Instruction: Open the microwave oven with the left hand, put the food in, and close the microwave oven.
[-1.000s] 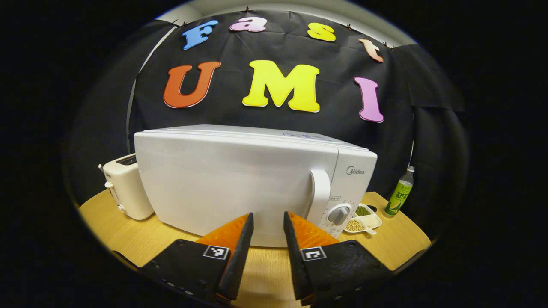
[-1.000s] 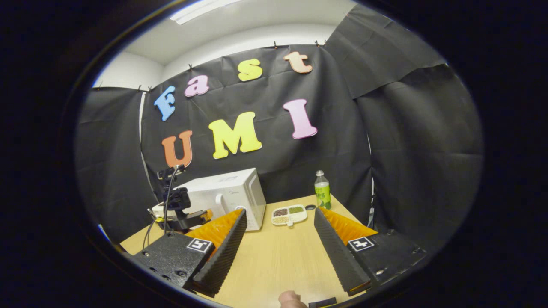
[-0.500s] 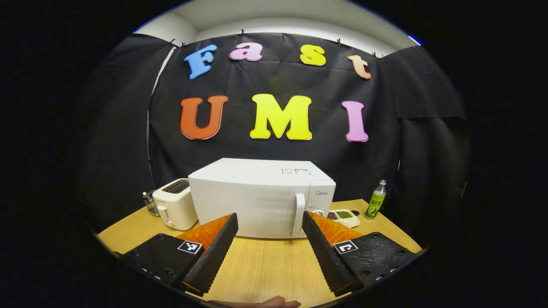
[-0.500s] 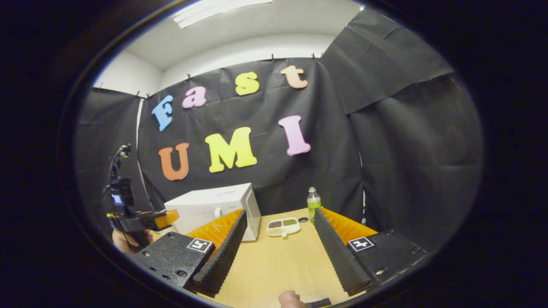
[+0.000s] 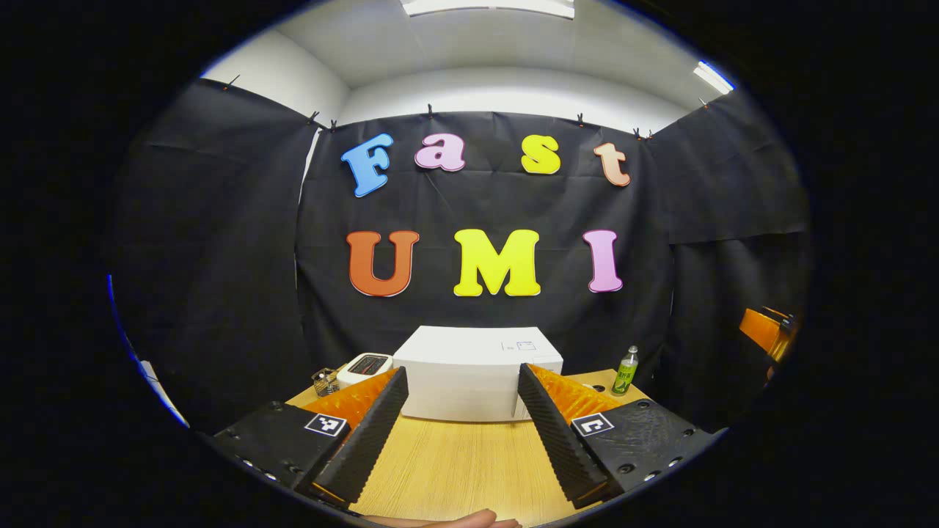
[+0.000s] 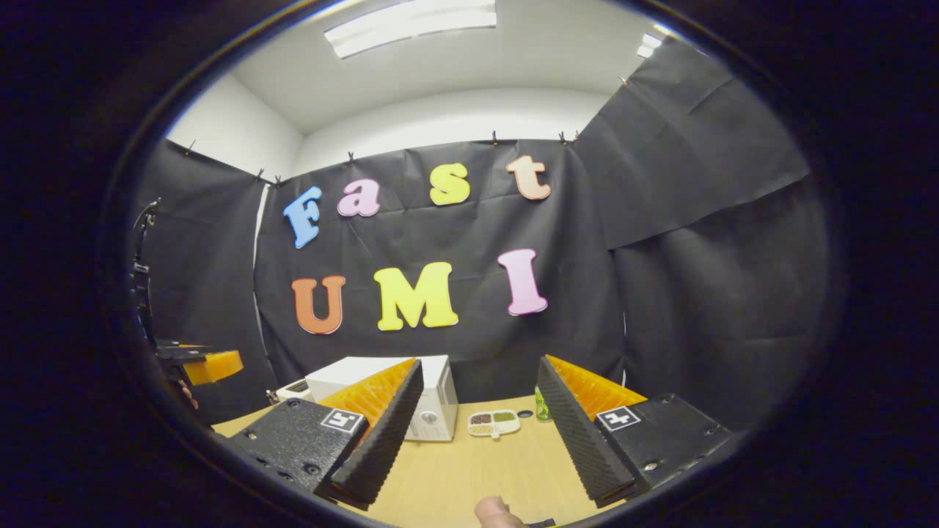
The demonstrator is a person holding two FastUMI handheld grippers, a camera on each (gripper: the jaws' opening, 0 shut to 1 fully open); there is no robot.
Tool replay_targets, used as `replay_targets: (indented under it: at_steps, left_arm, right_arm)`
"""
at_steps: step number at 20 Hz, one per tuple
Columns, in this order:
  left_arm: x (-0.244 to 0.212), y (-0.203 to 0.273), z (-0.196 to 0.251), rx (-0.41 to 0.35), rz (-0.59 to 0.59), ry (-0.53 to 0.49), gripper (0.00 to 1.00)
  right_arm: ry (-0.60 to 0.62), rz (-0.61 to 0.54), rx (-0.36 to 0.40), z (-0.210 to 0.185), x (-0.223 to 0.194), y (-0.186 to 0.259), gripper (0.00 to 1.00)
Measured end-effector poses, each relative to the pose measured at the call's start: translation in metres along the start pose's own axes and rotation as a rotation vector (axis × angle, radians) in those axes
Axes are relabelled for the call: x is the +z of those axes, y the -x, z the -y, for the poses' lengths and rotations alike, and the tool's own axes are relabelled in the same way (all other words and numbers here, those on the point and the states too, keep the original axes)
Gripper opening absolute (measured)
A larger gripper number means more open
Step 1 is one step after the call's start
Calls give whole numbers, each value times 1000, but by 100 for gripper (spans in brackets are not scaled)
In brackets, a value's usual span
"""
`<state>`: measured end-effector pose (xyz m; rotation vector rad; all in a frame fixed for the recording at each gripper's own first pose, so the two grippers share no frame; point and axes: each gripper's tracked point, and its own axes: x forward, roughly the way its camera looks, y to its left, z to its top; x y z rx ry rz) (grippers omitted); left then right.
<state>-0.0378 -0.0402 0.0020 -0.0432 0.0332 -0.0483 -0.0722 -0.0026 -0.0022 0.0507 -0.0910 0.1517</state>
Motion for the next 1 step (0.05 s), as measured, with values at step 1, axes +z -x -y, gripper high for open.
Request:
replay_targets:
  at_steps: [1]
  left_arm:
    - [5, 9, -7, 11, 8, 5, 95]
  right_arm:
    - [7, 14, 4, -4, 6, 5, 100]
